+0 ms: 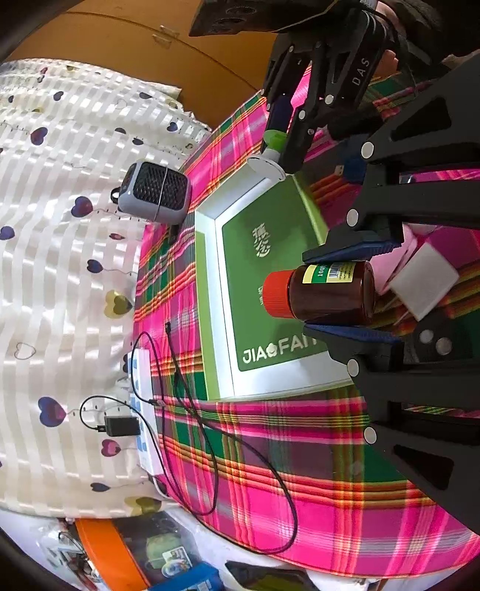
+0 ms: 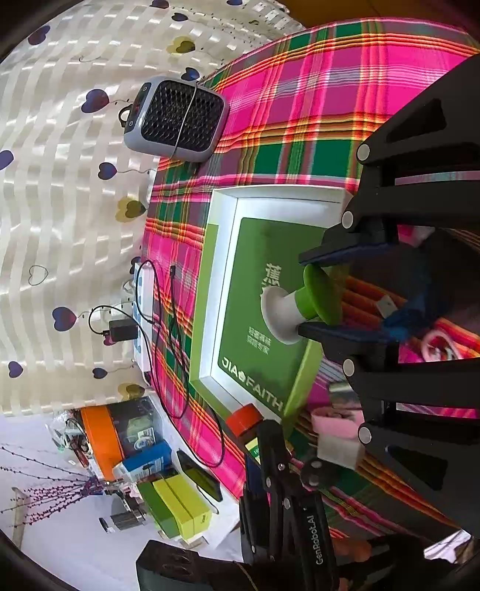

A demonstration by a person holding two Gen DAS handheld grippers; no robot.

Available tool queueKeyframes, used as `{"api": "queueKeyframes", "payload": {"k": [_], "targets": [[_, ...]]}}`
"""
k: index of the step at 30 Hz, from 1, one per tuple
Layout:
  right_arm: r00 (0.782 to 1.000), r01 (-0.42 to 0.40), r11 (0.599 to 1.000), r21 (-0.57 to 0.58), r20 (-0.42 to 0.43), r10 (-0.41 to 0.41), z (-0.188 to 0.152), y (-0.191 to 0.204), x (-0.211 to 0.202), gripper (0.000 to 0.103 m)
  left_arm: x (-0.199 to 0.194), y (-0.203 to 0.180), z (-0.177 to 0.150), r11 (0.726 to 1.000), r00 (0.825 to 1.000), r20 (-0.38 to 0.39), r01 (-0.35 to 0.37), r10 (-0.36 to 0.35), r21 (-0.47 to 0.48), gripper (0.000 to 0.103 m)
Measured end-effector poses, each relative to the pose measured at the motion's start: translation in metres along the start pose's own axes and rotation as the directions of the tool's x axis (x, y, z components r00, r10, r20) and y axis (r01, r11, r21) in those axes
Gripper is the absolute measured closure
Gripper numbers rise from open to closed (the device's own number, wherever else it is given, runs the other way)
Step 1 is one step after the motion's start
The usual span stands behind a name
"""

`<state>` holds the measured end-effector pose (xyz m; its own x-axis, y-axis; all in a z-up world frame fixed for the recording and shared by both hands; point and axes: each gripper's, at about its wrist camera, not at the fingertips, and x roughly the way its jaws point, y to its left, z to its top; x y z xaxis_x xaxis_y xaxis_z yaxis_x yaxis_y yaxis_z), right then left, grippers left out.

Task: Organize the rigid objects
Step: 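Carry the amber bottle and green-white plunger in both grippers toward the open green box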

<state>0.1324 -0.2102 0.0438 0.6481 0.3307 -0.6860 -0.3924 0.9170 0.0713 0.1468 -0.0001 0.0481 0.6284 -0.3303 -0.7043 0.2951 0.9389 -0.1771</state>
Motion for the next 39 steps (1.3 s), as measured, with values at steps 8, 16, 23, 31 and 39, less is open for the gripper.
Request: {"api": "queueKeyframes", "payload": {"k": [8,16,23,31,39], "targets": [[0.999,0.050,0.999,0.015,-0.021,-0.050,0.018,-0.018,0.028,0.071,0.021,0.013,0.018,1.000,1.000,-0.015,-0.021,0.021,-0.008,0.073],[0.995,0.083,0.995,0.051,-0.062,-0.079,0.030,-0.037,0.055,0.071,0.042,0.025,0.033,0.998,0.997,-0.040,-0.062,0.061,-0.010,0.073],[0.990,0.115,0.992,0.044,-0.083,-0.112,0.039,-0.043,0.069,0.071,0.054,0.030,0.039,0.996,0.995,-0.056,-0.084,0.083,-0.009,0.073],[0.988,0.122,0.992,0.045,-0.098,-0.117,0.043,-0.047,0.077,0.071,0.062,0.032,0.041,0.996,0.994,-0.070,-0.090,0.089,-0.008,0.073],[0.986,0.132,0.991,0.034,-0.109,-0.128,0.043,-0.047,0.079,0.071,0.063,0.029,0.040,0.994,0.992,-0.067,-0.110,0.111,0.012,0.073]]}}
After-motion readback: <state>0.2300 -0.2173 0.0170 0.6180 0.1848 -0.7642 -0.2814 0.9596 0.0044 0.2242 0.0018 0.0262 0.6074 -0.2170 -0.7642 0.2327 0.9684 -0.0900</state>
